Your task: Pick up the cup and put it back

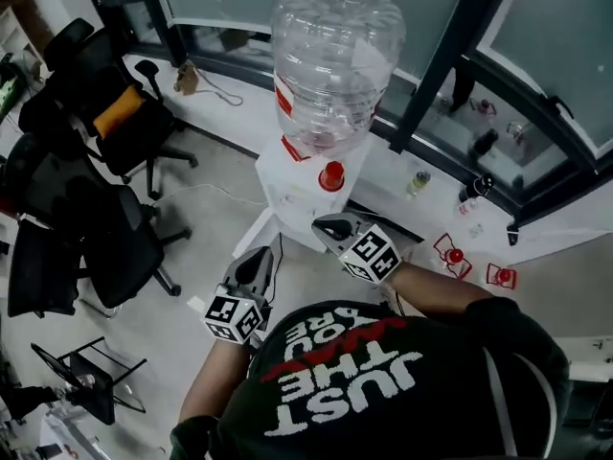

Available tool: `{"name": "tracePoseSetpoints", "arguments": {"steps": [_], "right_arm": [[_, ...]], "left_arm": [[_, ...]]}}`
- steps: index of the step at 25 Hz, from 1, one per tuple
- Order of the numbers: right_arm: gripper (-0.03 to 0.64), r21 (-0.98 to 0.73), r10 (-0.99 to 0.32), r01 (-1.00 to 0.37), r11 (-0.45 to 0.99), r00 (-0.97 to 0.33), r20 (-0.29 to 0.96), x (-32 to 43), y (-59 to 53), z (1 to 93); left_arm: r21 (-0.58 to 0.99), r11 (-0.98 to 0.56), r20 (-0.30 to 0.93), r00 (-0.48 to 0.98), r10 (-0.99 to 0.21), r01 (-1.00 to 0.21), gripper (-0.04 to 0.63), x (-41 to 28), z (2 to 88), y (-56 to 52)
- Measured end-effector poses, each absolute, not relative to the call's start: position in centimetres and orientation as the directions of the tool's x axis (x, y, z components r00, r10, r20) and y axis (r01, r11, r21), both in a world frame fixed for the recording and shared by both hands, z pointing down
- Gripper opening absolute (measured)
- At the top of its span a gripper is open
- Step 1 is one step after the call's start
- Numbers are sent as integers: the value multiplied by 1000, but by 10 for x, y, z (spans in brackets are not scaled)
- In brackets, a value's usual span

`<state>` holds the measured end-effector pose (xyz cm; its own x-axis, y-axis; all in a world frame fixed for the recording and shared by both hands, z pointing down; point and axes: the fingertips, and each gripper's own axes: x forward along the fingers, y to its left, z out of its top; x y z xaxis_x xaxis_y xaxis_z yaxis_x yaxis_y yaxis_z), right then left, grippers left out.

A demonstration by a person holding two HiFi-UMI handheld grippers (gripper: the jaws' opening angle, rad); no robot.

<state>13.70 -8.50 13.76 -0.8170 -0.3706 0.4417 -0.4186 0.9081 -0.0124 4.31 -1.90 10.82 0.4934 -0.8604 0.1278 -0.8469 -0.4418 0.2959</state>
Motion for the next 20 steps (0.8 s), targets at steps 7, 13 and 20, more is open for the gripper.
{"name": "tracePoseSetpoints", "arguments": {"steps": [7, 13, 20], "right_arm": [[35, -56, -365, -392, 918, -892, 268, 159, -80, 45], [34, -109, -324, -350, 930, -925, 200, 165, -73, 23], [32, -129, -325, -347, 929, -931, 167, 165, -78, 10]], "left_arm": [[236, -487, 39, 509, -860, -841, 8, 52, 34, -20], [202, -496, 16, 509, -860, -844, 8, 50, 7, -24], [205, -510, 2, 522, -853, -835, 8, 51, 3, -23]]}}
